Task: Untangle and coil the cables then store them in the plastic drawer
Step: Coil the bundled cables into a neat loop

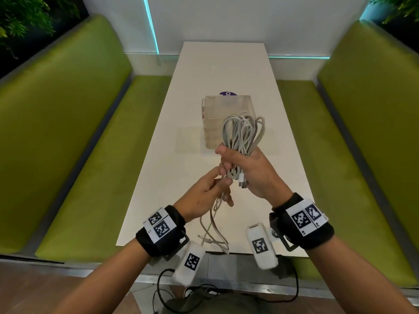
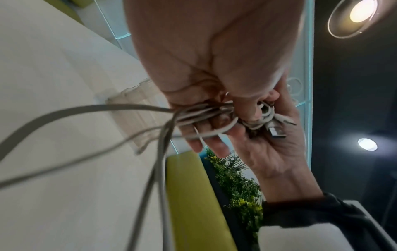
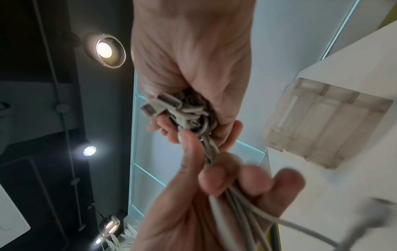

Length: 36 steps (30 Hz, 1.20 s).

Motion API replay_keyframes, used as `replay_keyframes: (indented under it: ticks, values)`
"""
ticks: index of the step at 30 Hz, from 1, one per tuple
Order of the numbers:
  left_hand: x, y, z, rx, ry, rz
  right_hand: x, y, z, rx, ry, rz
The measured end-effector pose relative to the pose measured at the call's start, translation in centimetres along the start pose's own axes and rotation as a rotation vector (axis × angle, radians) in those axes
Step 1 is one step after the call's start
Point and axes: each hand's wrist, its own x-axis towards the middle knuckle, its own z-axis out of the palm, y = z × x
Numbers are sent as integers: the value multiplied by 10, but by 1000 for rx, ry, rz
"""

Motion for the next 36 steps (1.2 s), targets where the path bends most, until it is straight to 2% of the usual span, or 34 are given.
replay_keyframes:
  ticks: [5,8,12,17,23,26,29,32,36]
  values:
    - [-2,-1,-4,98,-46,11,2,-9,-4,121,80,-19]
    - [-5,-1,-4,76,-38,12,5,-16,-8,142,92,-102]
    - [-4,1,-4,-48,-21,-3,3,-26,-12,98,41,-156]
    - [-2,5,-15,32,-97,-27,4,-37,-21,-55,37,-198]
    - [-1,15,-31,27,-94,-53,5,-54,-37,-493,25,-215]
    - [0,19,-36,59,-103,-49,3,-58,-37,-784,-60,-70]
    - [0,23,-34,69,-121,-31,2,-56,-30,-1007,-271,102]
    - [1,25,-29,42,-156,-44,3,-50,-24,-1055,-482,205]
    - [-2,22,-24,29,-227,-45,5,-45,-26,-1047,-564,245]
